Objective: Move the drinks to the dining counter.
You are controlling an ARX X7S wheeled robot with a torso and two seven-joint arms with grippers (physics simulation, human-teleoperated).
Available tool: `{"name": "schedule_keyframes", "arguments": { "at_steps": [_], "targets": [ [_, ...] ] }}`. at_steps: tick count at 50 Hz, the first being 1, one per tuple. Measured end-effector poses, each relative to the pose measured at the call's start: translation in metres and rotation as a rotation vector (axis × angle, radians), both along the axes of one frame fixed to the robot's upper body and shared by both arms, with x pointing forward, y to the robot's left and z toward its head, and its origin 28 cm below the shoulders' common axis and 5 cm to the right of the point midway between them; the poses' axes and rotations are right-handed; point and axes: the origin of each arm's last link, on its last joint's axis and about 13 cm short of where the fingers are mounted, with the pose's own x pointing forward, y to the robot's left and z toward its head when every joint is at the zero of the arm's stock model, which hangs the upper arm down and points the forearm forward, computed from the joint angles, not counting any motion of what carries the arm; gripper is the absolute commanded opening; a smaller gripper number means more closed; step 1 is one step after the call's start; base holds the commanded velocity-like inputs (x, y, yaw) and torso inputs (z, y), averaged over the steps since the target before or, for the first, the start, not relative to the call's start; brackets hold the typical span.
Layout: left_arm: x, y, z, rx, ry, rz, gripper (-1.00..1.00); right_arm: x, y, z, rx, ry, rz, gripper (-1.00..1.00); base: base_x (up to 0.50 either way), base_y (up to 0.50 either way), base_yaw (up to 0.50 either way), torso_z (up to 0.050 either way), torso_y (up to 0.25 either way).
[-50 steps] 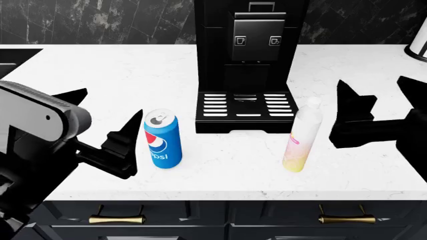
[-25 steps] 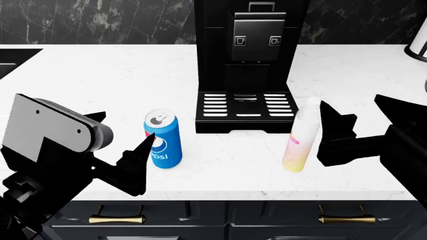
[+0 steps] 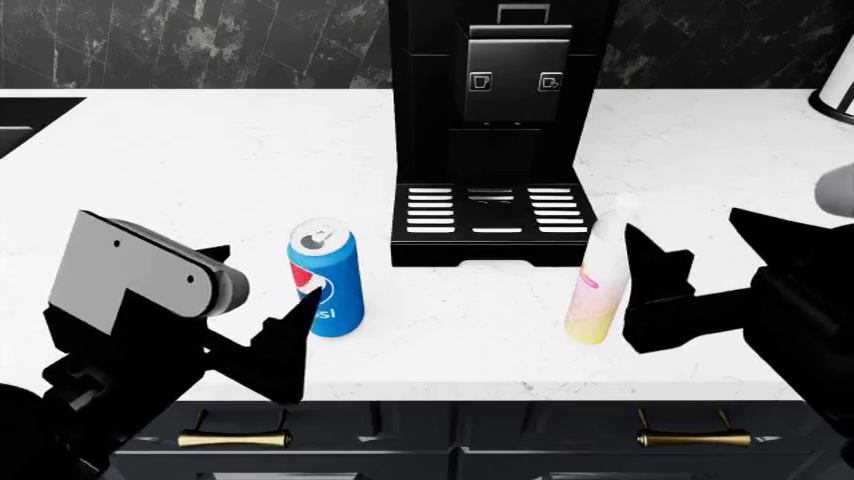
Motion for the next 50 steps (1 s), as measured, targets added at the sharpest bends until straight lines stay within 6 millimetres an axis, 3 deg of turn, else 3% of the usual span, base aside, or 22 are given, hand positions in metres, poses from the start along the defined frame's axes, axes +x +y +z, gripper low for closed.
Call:
{"name": "schedule_keyframes", "arguments": {
  "at_steps": [25, 45, 46, 50],
  "targets": [
    [0.033, -0.009, -0.019, -0.029, 0.058, -0.054, 1.0, -0.003, -0.002, -0.002, -0.005, 0.003, -0.005, 1.0, 0.0, 0.0, 0.0, 0.0, 0.0],
    [0.046, -0.015, -0.029, -0.041, 0.078, -0.089, 1.0, -0.006, -0.004, -0.002, -0.008, 0.002, -0.011, 1.0, 0.0, 0.0, 0.0, 0.0, 0.0],
    [0.046, -0.015, -0.029, -0.041, 0.077, -0.09, -1.0, -0.006, -0.004, -0.002, -0.007, 0.002, -0.011, 1.0, 0.0, 0.0, 0.0, 0.0, 0.0],
    [0.047, -0.016, -0.029, -0.045, 0.073, -0.101, -1.0, -0.006, -0.004, -0.003, -0.007, 0.002, -0.013, 1.0, 0.0, 0.0, 0.0, 0.0, 0.0]
  ]
}}
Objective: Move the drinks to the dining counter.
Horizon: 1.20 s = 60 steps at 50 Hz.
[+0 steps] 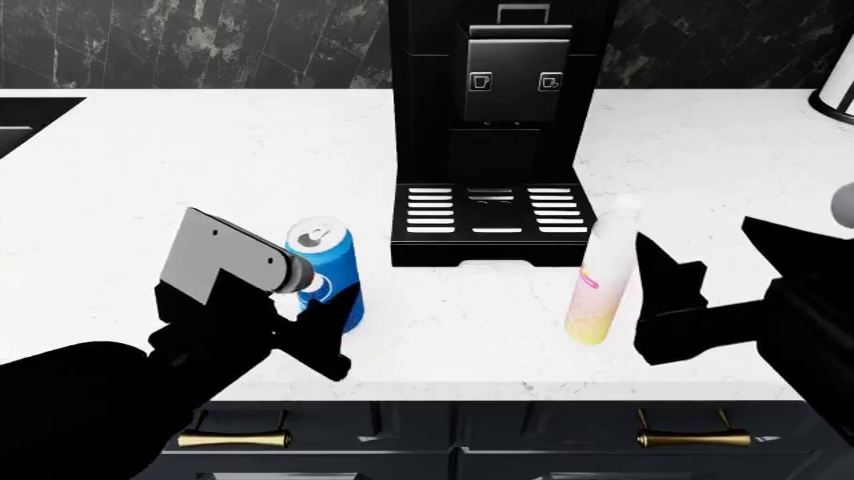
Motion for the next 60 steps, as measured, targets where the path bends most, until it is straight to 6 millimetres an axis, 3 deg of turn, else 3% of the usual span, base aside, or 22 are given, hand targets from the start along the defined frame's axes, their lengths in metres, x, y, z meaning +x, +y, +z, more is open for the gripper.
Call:
{"name": "schedule_keyframes", "arguments": {
  "at_steps": [13, 28, 44, 60],
  "targets": [
    [-0.001, 0.004, 0.001, 0.001, -0.036, 0.051, -1.0, -0.001, -0.001, -0.001, 0.001, 0.001, -0.002, 1.0, 0.0, 0.0, 0.0, 0.0, 0.0],
    [-0.012, 0.011, 0.027, -0.087, -0.228, 0.191, -1.0, -0.003, 0.0, -0.001, 0.0, 0.007, 0.011, 1.0, 0.0, 0.0, 0.0, 0.0, 0.0],
    [-0.015, 0.012, 0.035, -0.125, -0.289, 0.235, -1.0, -0.011, 0.0, -0.001, 0.018, 0.015, 0.052, 1.0, 0.0, 0.0, 0.0, 0.0, 0.001],
    [-0.022, 0.01, 0.041, -0.128, -0.319, 0.225, -1.0, 0.008, 0.005, -0.011, 0.015, 0.058, 0.078, 1.0, 0.0, 0.0, 0.0, 0.0, 0.0]
  ]
}}
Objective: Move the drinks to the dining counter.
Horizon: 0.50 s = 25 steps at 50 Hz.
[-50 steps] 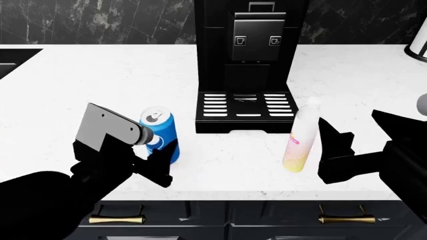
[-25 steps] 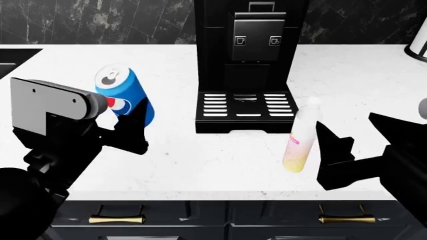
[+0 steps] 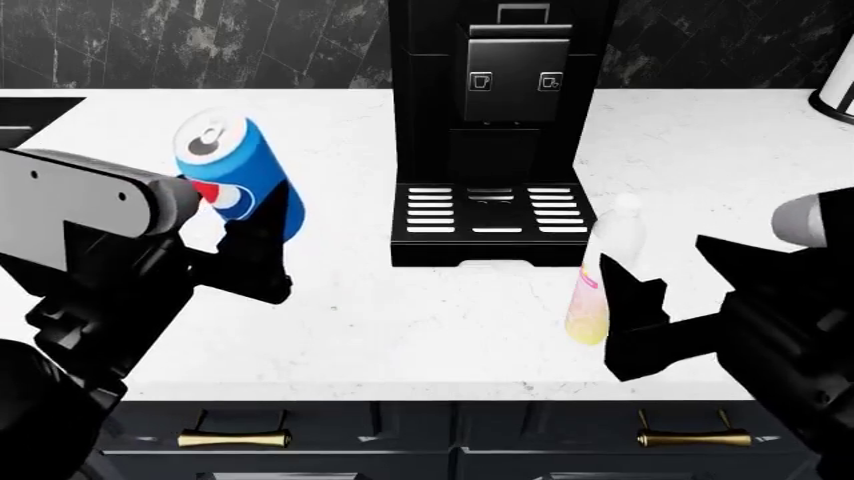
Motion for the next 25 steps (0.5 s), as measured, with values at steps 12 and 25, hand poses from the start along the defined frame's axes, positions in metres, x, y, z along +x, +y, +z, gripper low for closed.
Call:
{"name": "schedule_keyframes", "arguments": {
  "at_steps": [12, 25],
  "targets": [
    [-0.003, -0.003, 0.004, 0.008, -0.022, -0.021, -1.0, 0.018, 0.006, -0.007, -0.01, 0.032, 0.026, 1.0, 0.0, 0.0, 0.0, 0.0, 0.001],
    [-0.004, -0.004, 0.003, 0.011, -0.026, -0.032, -1.0, 0.032, 0.012, -0.016, -0.015, 0.066, 0.054, 1.0, 0.0, 0.0, 0.0, 0.0, 0.0]
  ]
}}
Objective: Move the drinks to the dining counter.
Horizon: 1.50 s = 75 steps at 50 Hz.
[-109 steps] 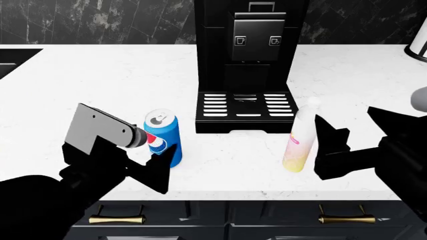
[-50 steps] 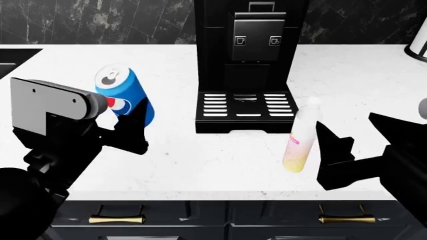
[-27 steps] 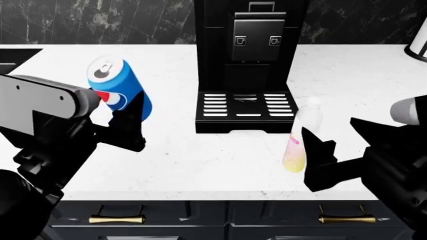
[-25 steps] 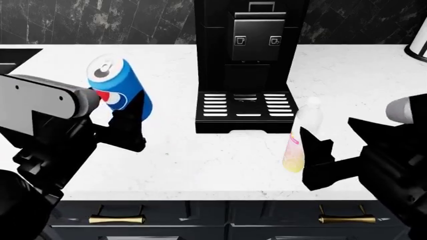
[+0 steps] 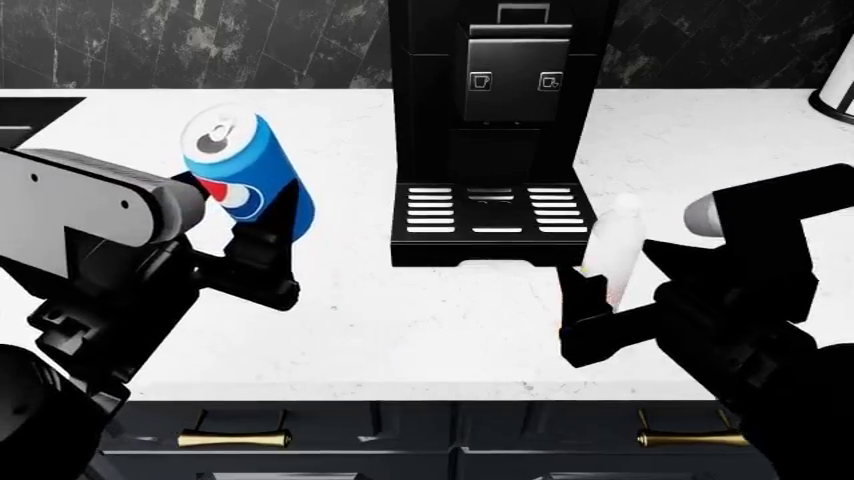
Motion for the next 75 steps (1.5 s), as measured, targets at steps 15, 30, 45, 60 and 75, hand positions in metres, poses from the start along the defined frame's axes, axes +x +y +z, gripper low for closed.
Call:
{"name": "schedule_keyframes", "arguments": {
  "at_steps": [15, 30, 45, 60, 75],
  "targets": [
    [-0.001, 0.0, -0.002, 0.002, 0.003, -0.004, -1.0, 0.011, 0.002, -0.008, -0.012, 0.022, -0.006, -1.0, 0.0, 0.0, 0.0, 0.0, 0.0],
    [-0.002, 0.001, 0.0, -0.004, -0.002, 0.002, -1.0, 0.002, 0.003, -0.004, -0.009, -0.013, -0.016, -1.0, 0.0, 0.0, 0.0, 0.0, 0.001],
    [-0.004, 0.001, 0.001, -0.007, -0.01, 0.009, -1.0, -0.011, 0.015, 0.023, 0.091, -0.237, -0.002, -1.0, 0.0, 0.0, 0.0, 0.0, 0.001],
    [-0.008, 0.002, 0.001, -0.008, -0.014, 0.018, -1.0, -0.013, 0.024, 0.024, 0.092, -0.363, 0.038, -1.0, -0.28, 0.0, 0.0, 0.0, 0.001],
    [-0.008, 0.002, 0.001, -0.006, -0.013, 0.015, -1.0, -0.012, 0.025, 0.023, 0.083, -0.397, 0.002, -1.0, -0.5, 0.01, 0.0, 0.0, 0.0]
  ]
}}
